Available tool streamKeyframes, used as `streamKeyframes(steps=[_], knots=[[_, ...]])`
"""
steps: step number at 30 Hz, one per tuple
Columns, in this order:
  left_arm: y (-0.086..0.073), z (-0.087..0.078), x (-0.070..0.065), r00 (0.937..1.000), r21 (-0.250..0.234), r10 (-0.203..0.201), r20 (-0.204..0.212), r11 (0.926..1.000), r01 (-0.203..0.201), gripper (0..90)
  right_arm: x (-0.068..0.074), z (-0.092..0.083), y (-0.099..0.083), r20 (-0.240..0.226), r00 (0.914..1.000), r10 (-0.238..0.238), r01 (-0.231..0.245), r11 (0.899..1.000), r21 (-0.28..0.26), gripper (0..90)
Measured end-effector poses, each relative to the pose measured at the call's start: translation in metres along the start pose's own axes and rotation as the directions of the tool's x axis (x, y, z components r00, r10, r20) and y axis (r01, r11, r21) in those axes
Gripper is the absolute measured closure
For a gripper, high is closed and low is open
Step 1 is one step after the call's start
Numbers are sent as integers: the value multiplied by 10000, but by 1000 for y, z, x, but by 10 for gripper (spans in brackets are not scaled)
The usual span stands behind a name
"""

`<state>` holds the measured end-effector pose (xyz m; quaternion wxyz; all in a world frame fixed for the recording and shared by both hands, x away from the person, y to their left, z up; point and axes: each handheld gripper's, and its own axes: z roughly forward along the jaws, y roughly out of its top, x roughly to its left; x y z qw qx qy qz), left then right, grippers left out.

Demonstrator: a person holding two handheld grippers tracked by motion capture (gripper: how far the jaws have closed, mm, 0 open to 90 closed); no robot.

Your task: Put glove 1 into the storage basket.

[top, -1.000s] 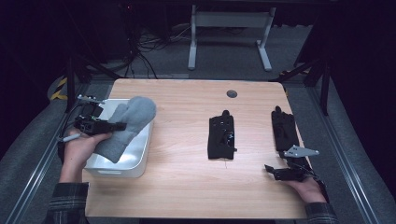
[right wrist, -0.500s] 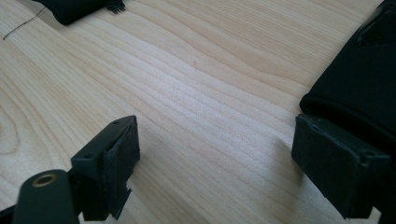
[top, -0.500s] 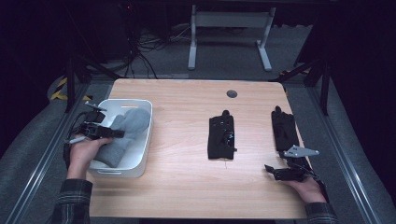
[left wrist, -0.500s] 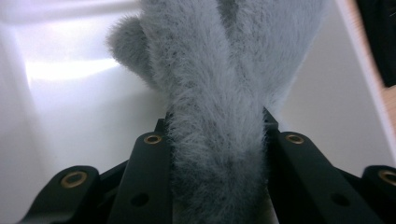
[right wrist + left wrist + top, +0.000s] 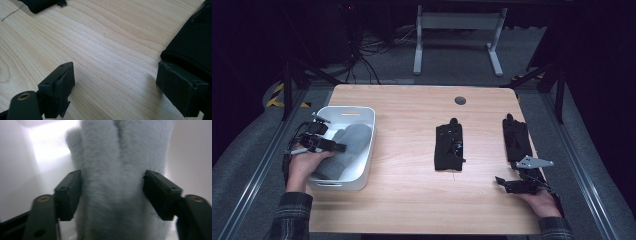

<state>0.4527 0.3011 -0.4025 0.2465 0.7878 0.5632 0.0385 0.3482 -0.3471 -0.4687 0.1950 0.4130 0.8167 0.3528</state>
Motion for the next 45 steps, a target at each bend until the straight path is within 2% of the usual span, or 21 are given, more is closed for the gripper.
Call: streamKeyframes(steps=[4,5,10,15,17,21,22,24,25,28,29,30,31,36,40,45], knots=[[1,-10,-2,9994,-394,54,-346,9992,-67,226,0,0,0,-2,10000,-2,2,10000,-1,158],[0,-12,-3,9997,-504,48,-258,9987,-61,219,0,0,0,-2,10000,-3,3,10000,-1,159],[1,-24,-15,9986,-945,520,-24,9942,-520,204,0,0,0,-1,10000,-3,3,10000,0,158],[4,-36,-35,9942,-1553,1046,240,9828,-997,198,0,0,0,3,10000,-4,4,10000,-1,159],[5,-39,-46,9912,-1899,1267,377,9748,-1174,198,0,0,0,3,10000,-2,2,10000,0,158],[6,-39,-67,9835,-2192,1731,528,9629,-1577,198,0,0,0,4,10000,-6,6,10000,-1,158],[6,-39,-67,9835,-2192,1731,528,9629,-1577,198,0,0,0,4,10000,-6,6,10000,-1,158],[6,-38,-83,9762,-2409,2079,618,9522,-1876,198,0,0,0,2,10000,-5,5,10000,1,158],[6,-38,-87,9743,-2458,2151,670,9500,-1928,196,0,0,0,5,10000,-5,5,10000,0,158],[6,-37,-106,9651,-2783,2511,746,9346,-2217,193,0,0,0,4,10000,-4,4,10000,-2,158],[6,-37,-111,9630,-2841,2582,775,9316,-2269,192,0,0,0,6,10000,-6,6,10000,-1,159],[6,-36,-117,9569,-2897,2772,862,9260,-2422,192,0,0,0,4,10000,-7,7,10000,-2,158],[7,-35,-123,9541,-2905,2851,916,9241,-2482,193,0,0,0,6,10000,-9,9,10000,-2,158],[7,-28,-150,9328,-3097,3439,1079,9032,-2971,192,0,0,0,2,10000,-6,6,10000,-6,158],[5,-18,-165,9210,-3137,3701,1215,8947,-3181,192,0,0,0,2,10000,-7,7,10000,-3,158],[-3,0,-184,9029,-3259,4099,1294,8775,-3517,191,0,0,0,23,10000,-10,10,10000,5,158]])
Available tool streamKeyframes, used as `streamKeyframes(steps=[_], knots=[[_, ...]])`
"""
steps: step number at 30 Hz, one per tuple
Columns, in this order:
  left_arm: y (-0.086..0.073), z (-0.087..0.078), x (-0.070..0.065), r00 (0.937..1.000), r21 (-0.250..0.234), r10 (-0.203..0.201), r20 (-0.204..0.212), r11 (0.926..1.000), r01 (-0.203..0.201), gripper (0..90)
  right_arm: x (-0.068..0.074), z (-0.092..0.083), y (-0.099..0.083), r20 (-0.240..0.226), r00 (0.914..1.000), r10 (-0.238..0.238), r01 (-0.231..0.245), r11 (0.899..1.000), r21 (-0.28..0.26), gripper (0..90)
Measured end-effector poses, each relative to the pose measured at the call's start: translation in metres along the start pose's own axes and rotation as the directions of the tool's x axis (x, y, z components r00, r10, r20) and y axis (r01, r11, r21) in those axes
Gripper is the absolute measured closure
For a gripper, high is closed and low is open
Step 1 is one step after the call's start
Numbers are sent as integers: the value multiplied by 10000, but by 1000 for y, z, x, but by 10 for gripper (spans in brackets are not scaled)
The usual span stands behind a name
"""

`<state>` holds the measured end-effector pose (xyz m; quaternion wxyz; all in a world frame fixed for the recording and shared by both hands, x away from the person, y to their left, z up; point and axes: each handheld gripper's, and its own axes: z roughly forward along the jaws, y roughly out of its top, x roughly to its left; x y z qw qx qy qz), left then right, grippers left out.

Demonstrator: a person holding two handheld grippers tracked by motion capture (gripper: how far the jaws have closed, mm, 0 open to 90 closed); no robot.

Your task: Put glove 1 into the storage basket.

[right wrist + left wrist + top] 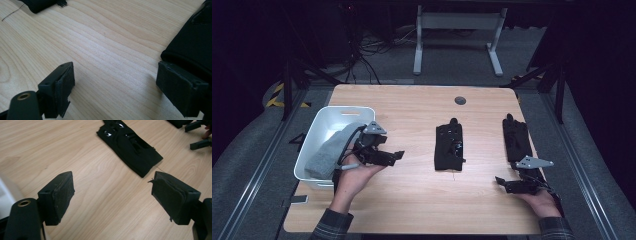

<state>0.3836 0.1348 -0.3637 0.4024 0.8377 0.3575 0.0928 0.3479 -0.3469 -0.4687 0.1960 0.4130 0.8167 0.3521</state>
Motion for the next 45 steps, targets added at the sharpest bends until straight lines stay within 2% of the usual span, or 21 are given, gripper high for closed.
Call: streamKeyframes(steps=[6,11,14,17,20,22,25,27,29,30,32,37,40,45], knots=[[-10,22,-16,9988,73,461,187,9989,-462,179,0,0,0,0,10000,18,-18,10000,-3,158],[-23,41,-24,9967,416,630,508,9970,-651,171,1,0,0,25,10000,15,-15,10000,8,155],[-30,55,-29,9947,805,955,384,9919,-983,167,0,0,0,30,10000,14,-14,10000,8,155],[-37,66,-31,9940,1060,1037,353,9886,-1069,168,1,0,0,51,10000,20,-20,10000,17,152],[-45,77,-31,9923,1404,1226,171,9823,-1238,168,1,0,0,92,10000,32,-32,10000,21,140],[-49,82,-29,9922,1635,1229,226,9786,-1249,161,1,0,0,115,9999,86,-86,9999,50,130],[-53,86,-28,9913,1770,1306,178,9754,-1316,154,1,0,0,114,9999,76,-77,10000,60,126],[-57,88,-26,9915,1718,1271,262,9766,-1297,154,1,1,0,120,9999,71,-72,9999,71,124],[-61,91,-26,9880,1863,1512,320,9703,-1545,154,1,1,0,120,9999,74,-75,9999,72,124],[-62,91,-27,9850,1820,1707,245,9681,-1723,142,1,1,0,127,9999,76,-77,9999,69,124],[-64,91,-27,9839,1693,1766,257,9693,-1784,140,1,1,0,116,9999,75,-76,9999,67,132],[-71,91,-22,9775,1077,2035,557,9721,-2085,120,4,-2,4,3,10000,12,-12,9994,350,206],[-75,92,-21,9786,746,1996,505,9763,-2030,106,5,-5,6,-110,9999,21,-18,9995,311,236],[-75,92,-22,9800,735,1943,418,9776,-1970,97,3,-15,15,-103,9999,55,-55,10000,-67,329]])
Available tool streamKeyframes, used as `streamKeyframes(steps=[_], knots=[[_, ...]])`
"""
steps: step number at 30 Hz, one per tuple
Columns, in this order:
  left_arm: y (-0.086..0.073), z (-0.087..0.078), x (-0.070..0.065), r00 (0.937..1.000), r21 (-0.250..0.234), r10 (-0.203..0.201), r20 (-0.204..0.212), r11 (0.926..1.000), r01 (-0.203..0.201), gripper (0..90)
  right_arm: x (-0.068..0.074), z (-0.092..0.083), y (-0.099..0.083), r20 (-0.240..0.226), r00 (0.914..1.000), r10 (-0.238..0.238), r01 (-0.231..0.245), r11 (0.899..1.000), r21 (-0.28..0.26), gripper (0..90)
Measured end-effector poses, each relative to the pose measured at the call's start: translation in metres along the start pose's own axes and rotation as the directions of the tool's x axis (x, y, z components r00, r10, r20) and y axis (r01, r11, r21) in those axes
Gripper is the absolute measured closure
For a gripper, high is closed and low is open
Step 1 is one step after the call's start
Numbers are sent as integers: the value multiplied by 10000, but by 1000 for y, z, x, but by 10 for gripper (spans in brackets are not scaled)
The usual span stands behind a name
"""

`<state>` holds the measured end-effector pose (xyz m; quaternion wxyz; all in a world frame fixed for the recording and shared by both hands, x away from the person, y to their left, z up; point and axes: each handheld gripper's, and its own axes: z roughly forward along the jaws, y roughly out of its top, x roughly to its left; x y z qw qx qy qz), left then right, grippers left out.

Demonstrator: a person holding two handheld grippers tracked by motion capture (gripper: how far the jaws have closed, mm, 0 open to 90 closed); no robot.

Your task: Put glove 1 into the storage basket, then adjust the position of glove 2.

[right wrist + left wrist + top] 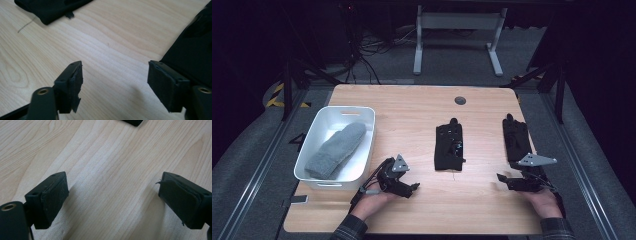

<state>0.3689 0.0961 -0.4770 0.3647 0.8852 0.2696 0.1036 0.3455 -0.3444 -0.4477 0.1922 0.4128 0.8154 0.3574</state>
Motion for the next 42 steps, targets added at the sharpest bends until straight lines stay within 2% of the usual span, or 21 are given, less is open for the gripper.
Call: streamKeyframes(steps=[8,13,16,22,24,29,32,37,39,42], knots=[[0,0,0,10000,7,-11,67,10000,11,91,-14,-4,16,136,9999,39,-34,9992,-406,562],[-1,0,2,9989,95,303,348,9995,-307,48,-30,1,23,216,9995,246,-242,9995,-195,801],[-1,0,2,9986,190,367,382,9991,-375,22,-40,3,27,467,9983,356,-354,9994,-61,891],[-1,1,2,9986,212,352,406,9991,-361,1,-60,7,31,1018,9922,713,-726,9973,90,900],[-1,1,2,9985,212,354,408,9991,-363,2,-66,10,31,1061,9909,832,-843,9964,61,900],[-1,1,2,9985,214,356,413,9991,-365,1,-73,18,27,1258,9883,860,-927,9945,487,900],[-1,1,2,9985,213,360,411,9991,-369,1,-73,26,24,1241,9894,757,-880,9914,965,900],[-1,1,2,9985,213,357,412,9991,-366,2,-72,27,22,1089,9909,795,-906,9908,1010,900],[-1,1,2,9985,213,354,411,9991,-363,1,-71,26,22,967,9922,783,-885,9905,1054,900],[-1,1,2,9985,213,355,412,9991,-364,2,-65,26,21,490,9960,750,-800,9908,1092,900]])
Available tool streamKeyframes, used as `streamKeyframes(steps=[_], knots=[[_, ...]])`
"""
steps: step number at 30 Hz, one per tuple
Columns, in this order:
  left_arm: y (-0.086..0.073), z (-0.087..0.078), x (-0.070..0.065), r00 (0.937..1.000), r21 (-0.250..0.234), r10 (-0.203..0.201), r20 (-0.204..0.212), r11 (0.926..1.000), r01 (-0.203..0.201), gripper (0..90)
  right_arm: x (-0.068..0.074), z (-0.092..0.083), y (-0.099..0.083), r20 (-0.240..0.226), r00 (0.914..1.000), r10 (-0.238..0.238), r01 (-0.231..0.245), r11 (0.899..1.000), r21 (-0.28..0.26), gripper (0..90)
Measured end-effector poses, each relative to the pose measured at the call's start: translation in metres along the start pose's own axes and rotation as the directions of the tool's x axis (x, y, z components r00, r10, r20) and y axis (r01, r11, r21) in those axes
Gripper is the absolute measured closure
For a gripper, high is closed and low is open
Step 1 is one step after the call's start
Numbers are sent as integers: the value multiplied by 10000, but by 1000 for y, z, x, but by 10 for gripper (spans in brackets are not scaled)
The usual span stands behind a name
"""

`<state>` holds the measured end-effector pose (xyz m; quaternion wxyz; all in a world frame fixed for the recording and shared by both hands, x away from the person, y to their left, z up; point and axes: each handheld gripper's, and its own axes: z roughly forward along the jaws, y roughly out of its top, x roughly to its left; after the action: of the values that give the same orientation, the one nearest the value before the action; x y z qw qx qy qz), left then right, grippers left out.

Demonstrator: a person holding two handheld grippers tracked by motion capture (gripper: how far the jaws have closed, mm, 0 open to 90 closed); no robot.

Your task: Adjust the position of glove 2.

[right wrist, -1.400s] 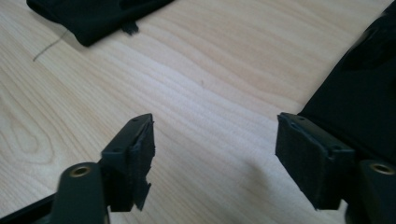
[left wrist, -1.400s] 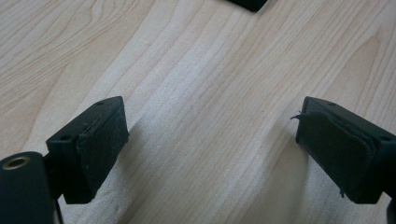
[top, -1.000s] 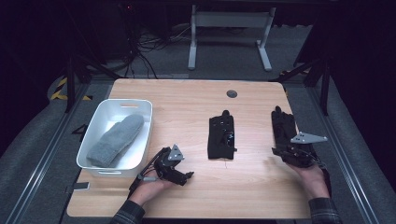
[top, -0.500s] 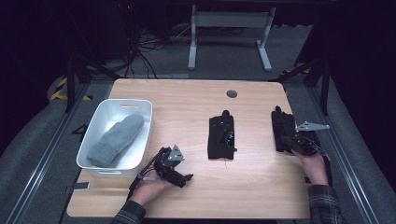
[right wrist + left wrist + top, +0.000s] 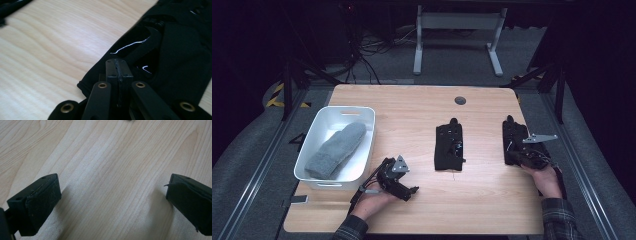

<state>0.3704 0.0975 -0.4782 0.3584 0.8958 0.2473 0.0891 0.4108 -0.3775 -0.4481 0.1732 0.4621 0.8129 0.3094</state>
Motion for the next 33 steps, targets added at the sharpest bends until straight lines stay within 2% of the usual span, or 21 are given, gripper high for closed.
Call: streamKeyframes(steps=[8,11,17,20,29,31,33], knots=[[0,0,0,10000,-6,-39,-8,10000,39,2,23,-4,-3,-639,9964,-554,570,9981,241,900],[0,0,0,10000,-2,-16,-9,10000,16,2,32,-6,-5,-962,9928,-711,752,9964,399,900],[0,0,0,10000,-8,-41,-10,10000,41,2,46,-9,-9,-1275,9873,-945,1007,9940,429,900],[0,0,0,10000,-8,-42,-8,10000,42,2,58,-12,-12,-1522,9815,-1157,1236,9914,433,900],[0,0,0,10000,-9,-59,-9,10000,59,3,88,-21,-23,-1892,9663,-1745,1852,9819,404,900],[0,0,0,10000,-10,-65,-7,10000,65,3,89,-25,-22,-1779,9676,-1791,1865,9821,256,900],[0,0,-1,10000,-1,-76,8,10000,76,3,87,-29,-18,-1643,9710,-1735,1738,9847,-123,900]])
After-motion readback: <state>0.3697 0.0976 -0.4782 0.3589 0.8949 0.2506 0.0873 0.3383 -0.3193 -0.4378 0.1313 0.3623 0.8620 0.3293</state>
